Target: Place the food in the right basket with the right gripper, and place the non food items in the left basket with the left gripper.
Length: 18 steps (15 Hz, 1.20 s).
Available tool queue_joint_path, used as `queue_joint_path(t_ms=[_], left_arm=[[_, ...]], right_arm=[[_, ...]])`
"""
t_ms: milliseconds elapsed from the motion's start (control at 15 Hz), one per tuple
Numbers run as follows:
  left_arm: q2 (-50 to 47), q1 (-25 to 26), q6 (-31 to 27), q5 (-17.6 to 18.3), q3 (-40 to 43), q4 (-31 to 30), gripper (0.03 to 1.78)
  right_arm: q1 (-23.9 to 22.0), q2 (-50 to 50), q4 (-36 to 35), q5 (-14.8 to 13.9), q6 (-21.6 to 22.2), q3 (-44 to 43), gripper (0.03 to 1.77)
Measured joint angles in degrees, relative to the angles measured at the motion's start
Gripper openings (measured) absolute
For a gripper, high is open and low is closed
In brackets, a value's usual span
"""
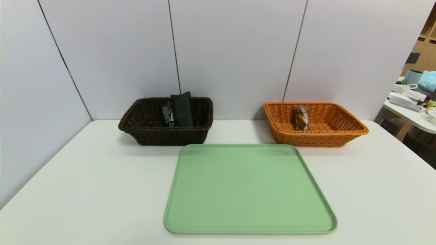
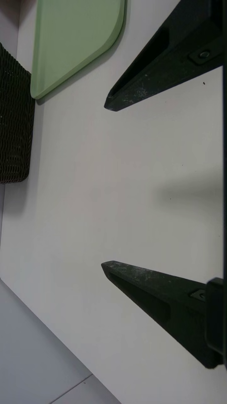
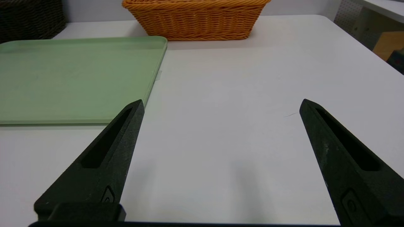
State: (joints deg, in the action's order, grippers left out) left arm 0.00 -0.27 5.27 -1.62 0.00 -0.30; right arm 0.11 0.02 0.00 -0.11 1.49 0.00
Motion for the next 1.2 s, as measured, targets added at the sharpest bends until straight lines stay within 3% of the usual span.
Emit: queue_joint_path(t_ms=[1200], left_arm=[[0.0, 0.0, -0.04, 0.05, 0.0, -0.11, 1.69]], right_arm=[[0.05, 0.07, 0.0, 0.06, -0.11, 0.0, 1.7]])
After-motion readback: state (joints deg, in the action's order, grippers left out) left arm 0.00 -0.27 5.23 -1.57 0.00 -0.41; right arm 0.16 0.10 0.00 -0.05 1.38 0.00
